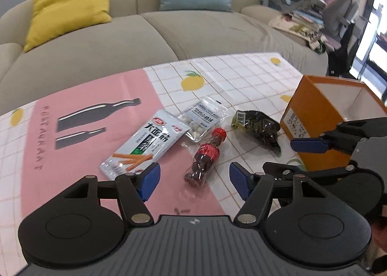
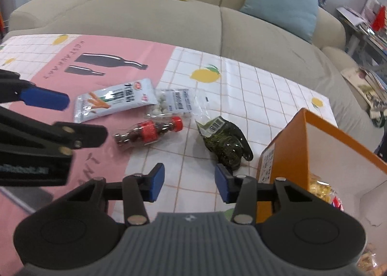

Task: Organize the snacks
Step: 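Grasp the cola bottle with left tool while right tool grasps green seaweed pouch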

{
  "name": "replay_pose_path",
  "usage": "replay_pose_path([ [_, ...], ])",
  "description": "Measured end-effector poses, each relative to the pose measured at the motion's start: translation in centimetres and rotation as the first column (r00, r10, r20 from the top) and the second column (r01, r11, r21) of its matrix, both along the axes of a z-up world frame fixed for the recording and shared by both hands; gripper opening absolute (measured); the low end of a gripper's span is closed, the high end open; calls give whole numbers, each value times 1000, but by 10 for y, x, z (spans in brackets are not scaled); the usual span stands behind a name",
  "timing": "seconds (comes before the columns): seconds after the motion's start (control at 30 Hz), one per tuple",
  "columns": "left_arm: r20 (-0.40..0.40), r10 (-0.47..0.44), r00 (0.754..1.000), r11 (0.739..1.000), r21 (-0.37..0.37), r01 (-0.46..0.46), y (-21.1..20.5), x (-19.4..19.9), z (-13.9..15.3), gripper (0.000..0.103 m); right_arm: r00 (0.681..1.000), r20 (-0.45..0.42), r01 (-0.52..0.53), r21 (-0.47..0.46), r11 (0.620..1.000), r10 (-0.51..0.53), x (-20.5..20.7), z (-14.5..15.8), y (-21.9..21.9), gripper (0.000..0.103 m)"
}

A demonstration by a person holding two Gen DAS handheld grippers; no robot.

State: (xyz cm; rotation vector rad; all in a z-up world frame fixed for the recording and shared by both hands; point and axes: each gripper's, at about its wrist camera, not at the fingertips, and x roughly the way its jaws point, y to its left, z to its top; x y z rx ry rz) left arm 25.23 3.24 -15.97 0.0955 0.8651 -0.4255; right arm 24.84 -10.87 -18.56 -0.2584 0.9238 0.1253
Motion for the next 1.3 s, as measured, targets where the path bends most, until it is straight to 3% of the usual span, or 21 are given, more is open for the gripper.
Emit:
replay_pose_path([
  [0.33,-70,-119,990,991,50,123,-24,36,-36,70,997,-22,77,-27,997,-77,15,-23,-11,44],
  [0.47,-97,-109,989,992,56,115,-30,45,-46,53,996,52,78,-157,984,-71,13,-35,-1,44],
  [0.57,-106,-106,989,993,43,112,-31,45,-49,39,993,91,85,-189,978,-69,15,-39,4,44],
  [0.73,-119,-84,989,995,45,90,-29,39,-46,35,990,124,91,-231,969,-63,22,-46,9,43],
  [0.9,-153,-5,988,999,35,10,-17,30,-44,35,991,116,96,-273,957,-66,30,-59,10,30],
  [0.97,-160,18,987,1000,28,-14,-13,23,-44,35,991,116,101,-286,953,-70,31,-63,10,16],
  [1.03,-166,39,985,999,21,-36,-10,17,-44,35,991,115,105,-299,948,-74,31,-66,11,13],
  [1.07,-170,48,984,999,18,-46,-8,13,-43,35,990,119,105,-301,948,-72,29,-67,11,2],
  [1.3,-191,124,974,992,32,-120,2,-22,-39,34,993,108,66,-255,965,-39,9,-58,10,0],
])
